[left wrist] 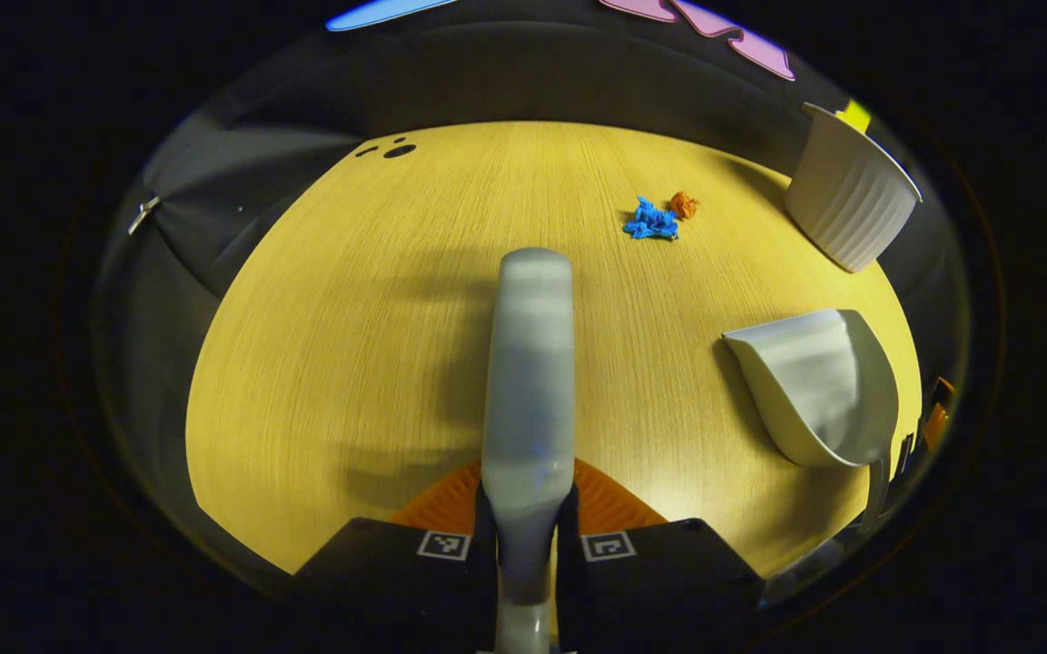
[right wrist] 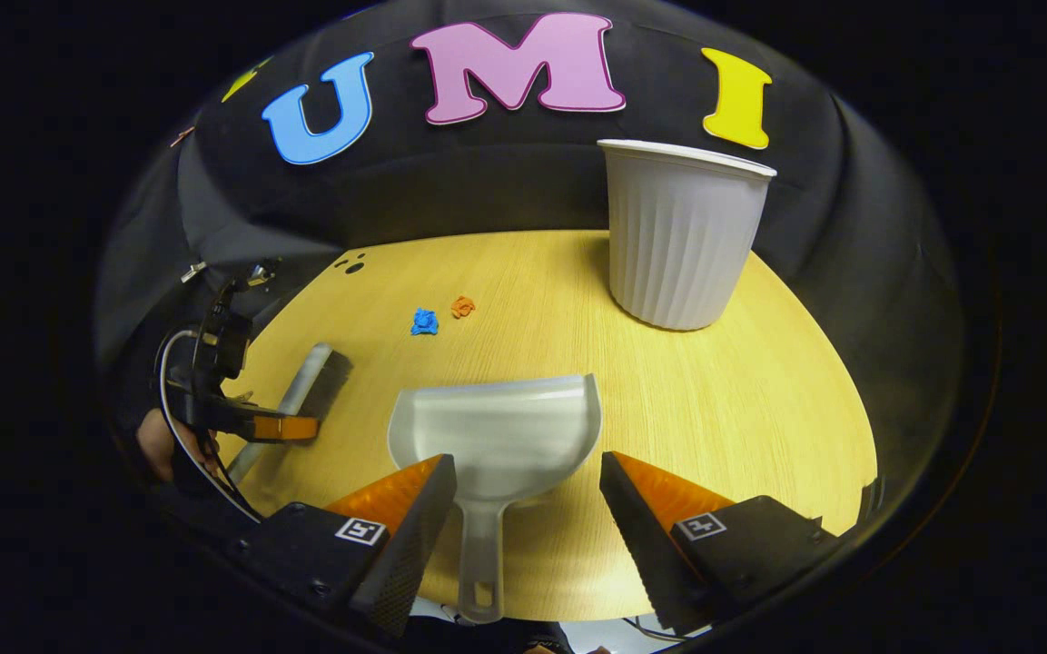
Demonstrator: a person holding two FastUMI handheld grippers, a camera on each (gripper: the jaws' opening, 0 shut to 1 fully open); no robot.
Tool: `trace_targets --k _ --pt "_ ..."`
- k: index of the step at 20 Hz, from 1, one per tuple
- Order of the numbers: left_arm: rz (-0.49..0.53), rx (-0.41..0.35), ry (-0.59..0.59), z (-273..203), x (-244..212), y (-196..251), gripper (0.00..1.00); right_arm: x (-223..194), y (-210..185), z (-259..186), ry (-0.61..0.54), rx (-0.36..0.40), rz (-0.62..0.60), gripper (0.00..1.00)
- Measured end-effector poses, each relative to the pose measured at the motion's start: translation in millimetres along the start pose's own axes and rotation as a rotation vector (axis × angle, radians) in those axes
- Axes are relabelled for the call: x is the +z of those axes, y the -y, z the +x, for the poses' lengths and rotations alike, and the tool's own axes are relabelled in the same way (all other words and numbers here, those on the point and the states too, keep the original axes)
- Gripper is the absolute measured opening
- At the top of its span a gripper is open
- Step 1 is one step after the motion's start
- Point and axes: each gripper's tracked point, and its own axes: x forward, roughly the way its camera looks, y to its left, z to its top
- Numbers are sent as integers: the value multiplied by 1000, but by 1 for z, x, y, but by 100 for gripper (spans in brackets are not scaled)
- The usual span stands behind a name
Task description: Pick up the small broom and dustpan from the desktop, sweep the trash into the dustpan with the broom, and then empty the trash into the garbage bin.
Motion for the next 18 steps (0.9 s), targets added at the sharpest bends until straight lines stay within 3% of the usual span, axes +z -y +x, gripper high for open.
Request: trace_targets --k 2,5,10,13,18 --pt "-25 -11 41 -10 0 -5 26 -2 -5 -5 -10 5 6 99" --pt "-41 -16 83 -31 -5 -16 27 -6 -11 -9 -34 12 16 99" --pt "-55 -16 142 -75 -22 -35 25 -27 -27 -10 -161 19 65 99" --pt "-6 -12 146 -94 -47 -50 26 -45 -28 -5 -224 -3 71 99" --pt "-78 -7 134 -110 -73 -64 25 -82 -27 24 -324 -50 76 100"
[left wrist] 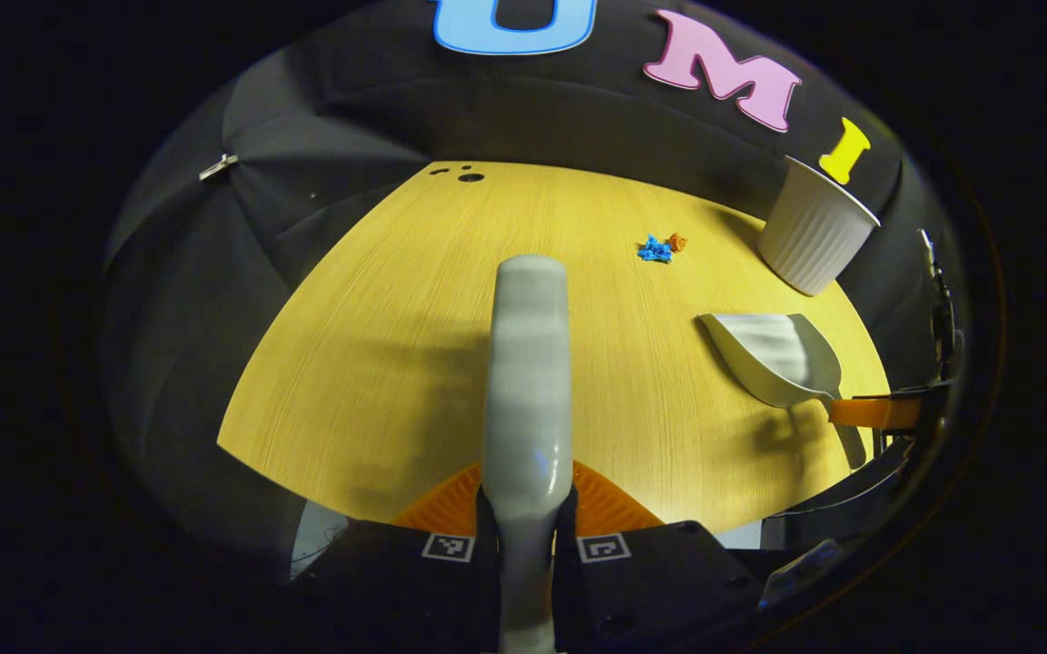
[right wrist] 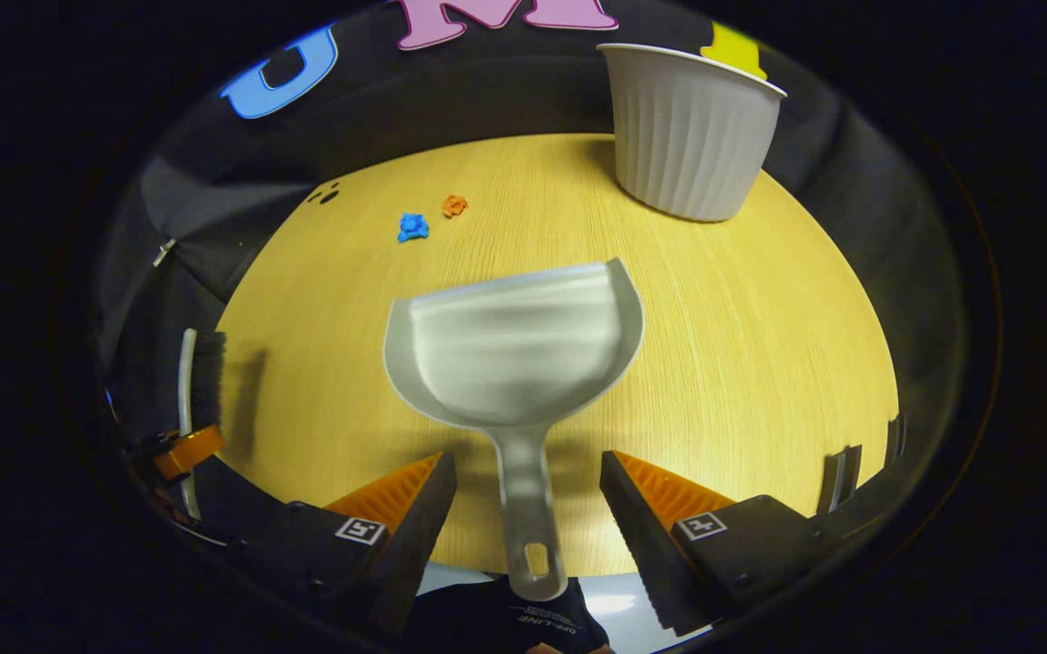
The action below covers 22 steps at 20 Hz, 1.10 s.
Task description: Pick up the small broom and dustpan from the desktop, sweep the trash into the dustpan with the broom, and then empty the trash into the garbage bin.
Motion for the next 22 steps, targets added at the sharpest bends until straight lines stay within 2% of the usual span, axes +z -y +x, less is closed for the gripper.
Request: trace_targets --k 7,9,11,12,13,15,16,17,18,19,22 --pt "10 60 -27 -8 -13 -17 27 -13 2 39 -78 -40 1 100" --pt "-15 51 -36 -9 -15 -13 27 -11 2 45 -87 -50 -9 97" --pt "-29 47 -44 -8 -17 -9 27 -7 2 49 -79 -55 -25 85" --pt "-28 47 -50 -7 -17 -8 29 -5 4 49 -76 -62 -32 67" --pt "-26 48 -55 -5 -19 -7 27 -4 6 49 -78 -75 -38 53" --pt "-25 53 -62 -2 -19 -5 29 -4 8 51 -78 -82 -50 48" --pt "-33 50 -64 0 -18 -2 29 -4 6 50 -74 -69 -64 42" --pt "-39 45 -65 3 -17 2 27 -4 3 51 -72 -54 -75 41" --pt "-40 42 -64 6 -14 4 27 -5 2 52 -73 -43 -87 35" --pt "-35 44 -64 12 -11 6 27 -6 2 51 -83 -30 -101 38" --pt "-35 36 -58 23 5 15 29 -6 3 49 -105 2 -133 35"
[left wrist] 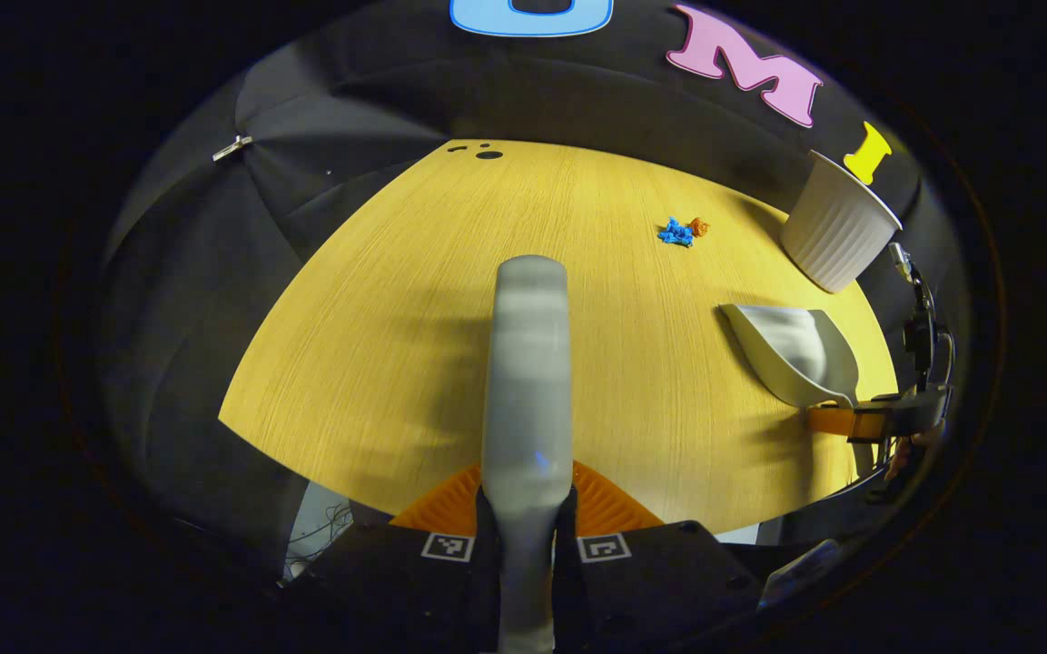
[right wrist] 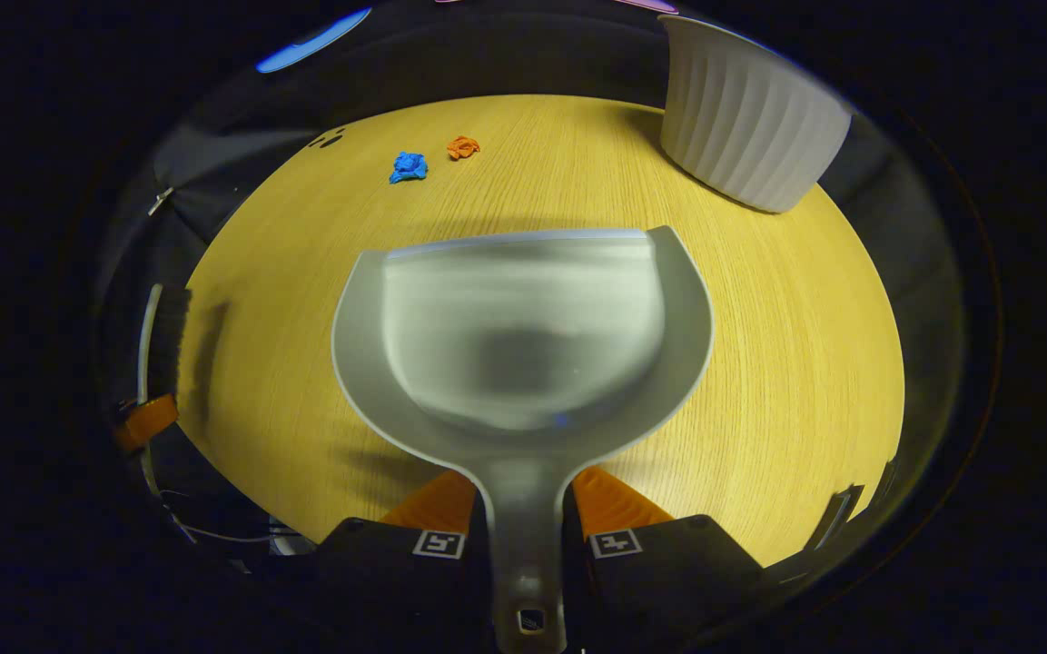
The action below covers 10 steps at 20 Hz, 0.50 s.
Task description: Pick up the small broom and dustpan from the desktop, sweep the trash into the dustpan with the broom, and then empty the trash into the garbage bin.
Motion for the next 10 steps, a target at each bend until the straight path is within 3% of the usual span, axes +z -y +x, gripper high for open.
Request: trace_targets --k 10 --pt "136 -21 -14 56 89 37 27 1 17 -3 -13 33 -92 35"
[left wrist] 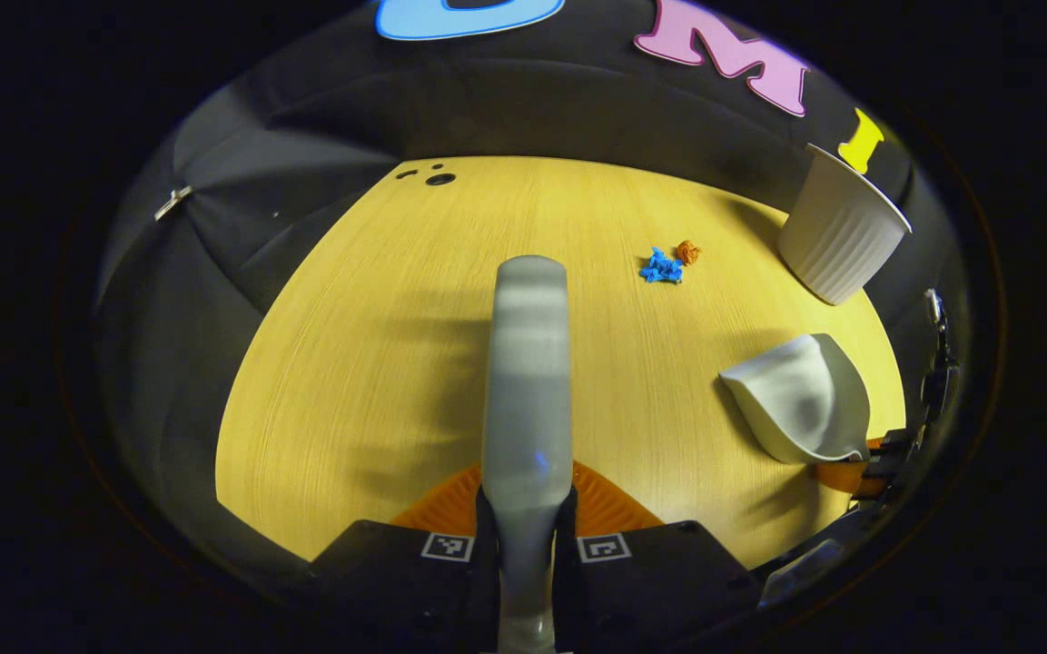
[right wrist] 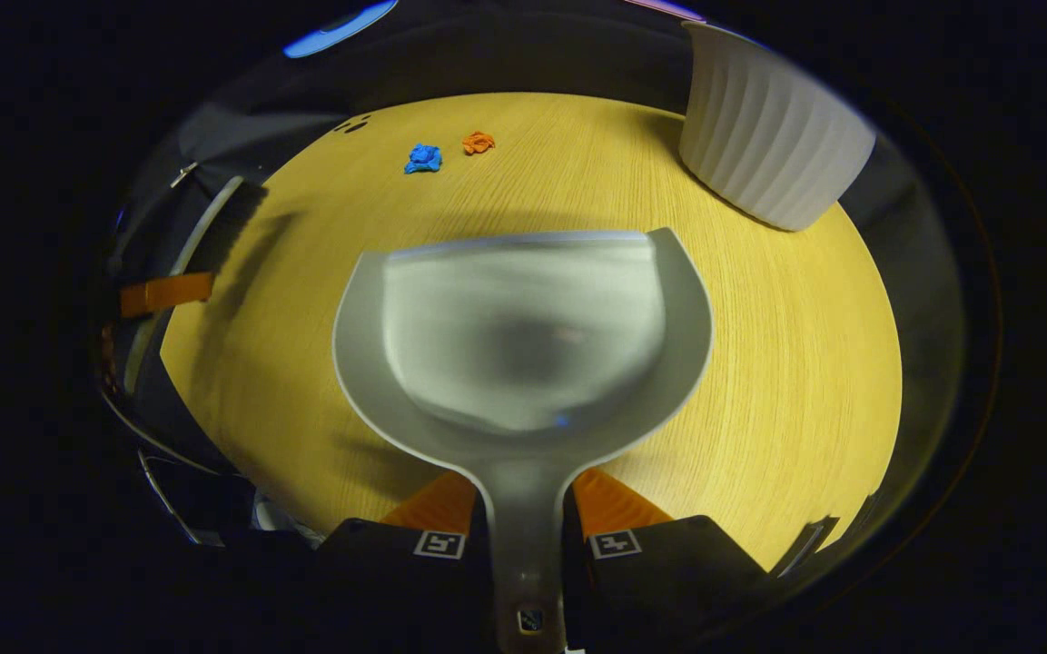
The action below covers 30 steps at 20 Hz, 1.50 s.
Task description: Pick up the small broom and dustpan from the desktop, sweep the trash into the dustpan with the broom, and then empty the trash into the garbage bin.
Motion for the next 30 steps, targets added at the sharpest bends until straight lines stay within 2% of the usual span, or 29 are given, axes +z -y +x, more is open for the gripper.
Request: trace_targets --k 8,11,12,18,22,25,27,28,30 --pt "194 -35 -42 70 80 36 27 12 10 -14 -11 58 -17 38" --pt "251 -29 -46 97 115 41 27 20 16 -18 -15 84 -9 31" --pt "274 -31 -49 104 126 44 27 22 19 -19 -17 85 -11 34" --pt "518 -49 -65 147 167 65 28 34 43 -14 -16 60 -69 34" --pt "645 -130 -75 157 168 98 28 32 47 -11 -28 70 -128 34" --pt "776 -198 -77 158 165 119 28 32 47 -12 -35 77 -192 35" --pt "868 -272 -99 154 156 131 28 32 47 -12 -38 85 -213 31" --pt "909 -310 -110 151 151 136 28 32 48 -12 -37 86 -223 34" --pt "953 -372 -137 142 135 145 28 29 48 -10 -35 89 -238 34"
